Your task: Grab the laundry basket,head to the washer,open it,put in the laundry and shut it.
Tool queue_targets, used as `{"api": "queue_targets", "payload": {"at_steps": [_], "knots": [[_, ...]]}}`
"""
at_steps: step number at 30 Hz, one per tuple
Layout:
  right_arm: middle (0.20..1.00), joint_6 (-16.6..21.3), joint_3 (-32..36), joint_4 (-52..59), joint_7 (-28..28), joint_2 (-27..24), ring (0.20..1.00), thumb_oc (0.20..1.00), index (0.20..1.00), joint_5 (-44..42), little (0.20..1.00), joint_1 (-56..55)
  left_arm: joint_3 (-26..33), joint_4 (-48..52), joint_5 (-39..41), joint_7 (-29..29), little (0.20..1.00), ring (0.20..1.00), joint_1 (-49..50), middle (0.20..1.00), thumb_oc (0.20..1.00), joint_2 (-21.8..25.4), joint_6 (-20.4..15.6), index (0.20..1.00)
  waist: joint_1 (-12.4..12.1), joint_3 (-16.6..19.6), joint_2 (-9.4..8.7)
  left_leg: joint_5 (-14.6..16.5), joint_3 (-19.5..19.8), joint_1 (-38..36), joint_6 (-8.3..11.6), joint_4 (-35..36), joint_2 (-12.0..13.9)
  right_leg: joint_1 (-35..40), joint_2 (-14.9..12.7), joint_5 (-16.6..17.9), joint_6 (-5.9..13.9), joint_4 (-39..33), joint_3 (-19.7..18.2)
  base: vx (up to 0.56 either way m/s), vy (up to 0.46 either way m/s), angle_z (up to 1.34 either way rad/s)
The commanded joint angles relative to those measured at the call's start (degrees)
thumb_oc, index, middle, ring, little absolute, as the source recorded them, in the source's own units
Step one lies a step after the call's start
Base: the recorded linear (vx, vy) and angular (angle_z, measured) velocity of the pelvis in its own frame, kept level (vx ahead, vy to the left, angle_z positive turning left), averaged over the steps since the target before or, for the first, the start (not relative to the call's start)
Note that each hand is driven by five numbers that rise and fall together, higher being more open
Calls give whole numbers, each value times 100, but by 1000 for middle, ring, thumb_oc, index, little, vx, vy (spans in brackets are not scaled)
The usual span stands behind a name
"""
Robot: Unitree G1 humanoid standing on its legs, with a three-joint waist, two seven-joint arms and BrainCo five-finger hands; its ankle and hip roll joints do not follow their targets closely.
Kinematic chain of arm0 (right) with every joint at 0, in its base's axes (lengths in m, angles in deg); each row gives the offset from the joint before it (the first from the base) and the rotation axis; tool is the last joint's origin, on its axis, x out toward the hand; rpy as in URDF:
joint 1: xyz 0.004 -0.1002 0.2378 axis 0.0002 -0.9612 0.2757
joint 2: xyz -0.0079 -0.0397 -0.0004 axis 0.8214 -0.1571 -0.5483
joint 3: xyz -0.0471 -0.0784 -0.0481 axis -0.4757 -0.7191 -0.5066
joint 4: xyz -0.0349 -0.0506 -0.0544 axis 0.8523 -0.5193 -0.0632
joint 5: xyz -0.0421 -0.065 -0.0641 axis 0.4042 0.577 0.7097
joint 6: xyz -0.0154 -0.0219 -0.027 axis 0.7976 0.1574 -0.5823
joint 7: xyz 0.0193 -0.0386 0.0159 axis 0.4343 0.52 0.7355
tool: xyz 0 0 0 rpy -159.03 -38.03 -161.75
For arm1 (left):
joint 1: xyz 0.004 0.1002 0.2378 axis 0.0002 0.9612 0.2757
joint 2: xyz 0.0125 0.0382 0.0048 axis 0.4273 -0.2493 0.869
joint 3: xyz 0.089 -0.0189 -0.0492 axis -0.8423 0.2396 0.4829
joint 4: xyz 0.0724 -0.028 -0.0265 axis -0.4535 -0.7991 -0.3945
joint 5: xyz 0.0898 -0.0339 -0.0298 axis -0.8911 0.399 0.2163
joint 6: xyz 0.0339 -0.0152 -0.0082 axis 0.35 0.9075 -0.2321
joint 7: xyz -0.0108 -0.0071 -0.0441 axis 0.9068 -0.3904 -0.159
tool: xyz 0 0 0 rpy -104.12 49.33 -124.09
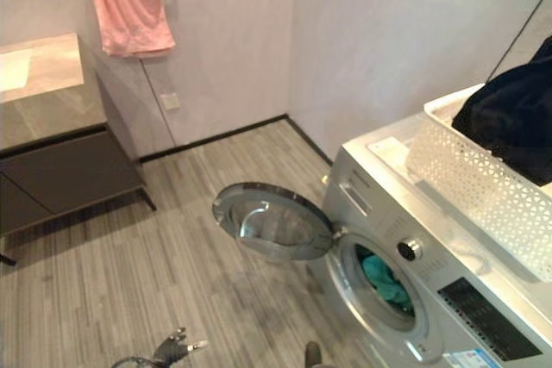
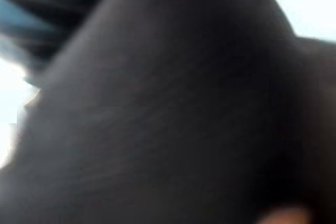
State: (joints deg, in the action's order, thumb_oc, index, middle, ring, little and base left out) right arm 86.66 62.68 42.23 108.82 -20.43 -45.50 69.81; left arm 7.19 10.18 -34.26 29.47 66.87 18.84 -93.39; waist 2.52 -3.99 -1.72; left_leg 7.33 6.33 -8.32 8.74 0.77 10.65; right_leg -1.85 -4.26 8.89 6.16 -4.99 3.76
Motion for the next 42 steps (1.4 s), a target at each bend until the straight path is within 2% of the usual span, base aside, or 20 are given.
{"api": "queue_targets", "payload": {"at_steps": [1,2,3,7,9,10,13,15,17,18,20,23,25,28,31,34,37,38,39,42], "knots": [[200,-14,69,187,610,-132,200,200,200,500,200,461,-507,154,-239,95,1000,1000,-274,1000,1000,461,-130,1000,-193,22,-424,778,280,334,-268,-1587,121,-414,-628,-468,522,656,-408,-182,93,-8],[200,-62,-41,195,600,-150,200,200,200,553,200,597,-561,233,-219,114,1000,1000,-318,1000,1000,458,-133,1000,-214,-18,-449,820,524,335,-268,-1608,-1,-494,-667,-348,537,666,-502,-136,166,-24],[200,-114,-147,194,552,-203,200,200,200,614,200,737,-562,257,-196,113,1000,1000,-337,1000,1000,434,-144,1000,-158,-16,-403,1066,595,275,-335,-1560,-33,-491,-687,-373,569,679,-499,-133,227,-29],[200,-343,-887,7,759,-385,200,200,200,841,200,1841,-685,426,68,82,1000,1000,-255,1000,1000,421,-156,1000,-118,-22,-510,1558,544,258,-576,-1895,-501,-720,-1023,-46,681,741,-907,-111,304,-18],[200,-574,-1311,-98,758,-492,200,200,200,875,200,2548,-523,416,423,49,1000,1000,-89,1000,1000,367,-82,1000,-99,-15,-534,1825,371,276,-832,-2221,-796,-803,-1168,71,762,707,-1251,-88,322,-67],[200,-575,-1354,-111,759,-490,200,200,200,873,200,2589,-517,418,425,48,1000,1000,-86,1000,1000,360,-80,1000,-106,-8,-505,1876,355,257,-858,-2235,-785,-789,-1156,31,779,709,-1253,-67,260,-61],[200,-589,-1372,105,792,-611,200,200,200,729,200,2852,-498,492,381,31,1000,1000,69,1000,1000,322,-53,1000,-38,-12,-580,1956,357,377,-1088,-2468,-1198,-868,-1367,155,748,692,-1634,-90,249,-37],[200,-574,-1292,212,797,-576,200,200,200,736,200,2766,-477,475,356,36,1000,1000,85,1000,1000,317,-52,1000,-43,-16,-612,1968,335,375,-1147,-2480,-1281,-893,-1395,193,751,679,-1697,-82,153,-9],[200,-564,-1183,425,774,-523,200,200,200,757,200,2647,-402,447,386,53,1000,1000,110,1000,1000,297,-35,1000,-47,-42,-636,1971,283,375,-1210,-2493,-1357,-933,-1411,242,745,661,-1752,-72,118,-27],[200,-535,-973,813,740,-360,200,200,200,806,200,2371,-276,372,416,86,1000,1000,141,1000,1000,231,-38,1000,-41,-97,-626,1950,186,323,-1308,-2424,-1436,-1029,-1395,281,721,647,-1767,-84,118,-39],[200,-534,-807,1287,719,-94,200,200,200,983,200,2091,-172,333,407,144,1000,1000,138,1000,1000,169,-41,1000,-67,-250,-582,1830,43,283,-1385,-2337,-1493,-1210,-1388,403,655,712,-1589,-108,112,-50],[200,-537,-288,2096,584,166,200,200,200,1273,200,1377,-95,344,362,170,1000,1000,41,1000,1000,106,-30,1000,-74,-383,-370,1576,-158,280,-1454,-2048,-1413,-1163,-1292,-40,445,1169,-999,-144,60,-66],[200,-415,-138,2423,487,276,200,200,200,1330,200,1090,-190,458,238,123,1000,1000,36,1000,1000,102,-52,1000,-75,-352,-260,1362,-191,329,-1482,-1808,-1389,-980,-1172,-207,373,1670,-851,-146,3,-50],[200,-159,-36,2905,64,816,200,200,200,1160,200,457,-379,775,-22,-12,1000,1000,85,1000,1000,146,-76,1000,-154,-218,-208,1026,-226,420,-1449,-1393,-1342,-848,-1100,-480,313,2111,-816,-126,-52,-29],[200,-3,-127,3324,-305,1347,200,200,200,1292,200,-192,-479,1027,-200,-110,1000,1000,84,1000,1000,166,-135,1000,-328,-44,-275,896,-346,564,-1310,-1150,-1298,-420,-1209,-734,401,1687,-579,-22,-147,-19],[200,157,-414,3865,-744,2091,200,200,200,1396,200,-697,-462,1181,-290,-109,1000,1000,124,1000,1000,165,-157,1000,-405,43,-355,735,-431,580,-1161,-914,-1159,-261,-1242,-599,523,1170,-406,23,-218,-25],[200,394,-844,4218,-1165,2725,200,200,200,1121,200,-1103,-434,1467,-241,-42,1000,1000,164,1000,1000,221,-198,1000,-426,83,-380,462,-477,536,-999,-518,-925,-145,-1200,-609,519,878,-135,-12,-212,-9],[200,394,-839,4226,-1171,2734,200,200,200,1120,200,-1117,-434,1477,-240,-44,1000,1000,178,1000,1000,231,-194,1000,-414,89,-383,447,-466,520,-993,-490,-919,-128,-1196,-606,514,865,-119,-47,-262,4],[200,528,-1016,4481,-1422,3027,200,200,200,896,200,-1482,-450,1850,-314,56,1000,1000,160,1000,1000,337,-270,1000,-415,64,-396,246,-415,520,-902,-294,-814,-67,-1137,-675,477,751,-26,-43,-168,10],[200,659,-1040,4784,-1676,3141,200,200,200,739,200,-1911,-499,2312,-419,35,1000,1000,228,1000,1000,475,-332,1000,-391,98,-361,188,-356,465,-839,-127,-713,33,-1067,-788,458,663,100,1,-133,24]]}}
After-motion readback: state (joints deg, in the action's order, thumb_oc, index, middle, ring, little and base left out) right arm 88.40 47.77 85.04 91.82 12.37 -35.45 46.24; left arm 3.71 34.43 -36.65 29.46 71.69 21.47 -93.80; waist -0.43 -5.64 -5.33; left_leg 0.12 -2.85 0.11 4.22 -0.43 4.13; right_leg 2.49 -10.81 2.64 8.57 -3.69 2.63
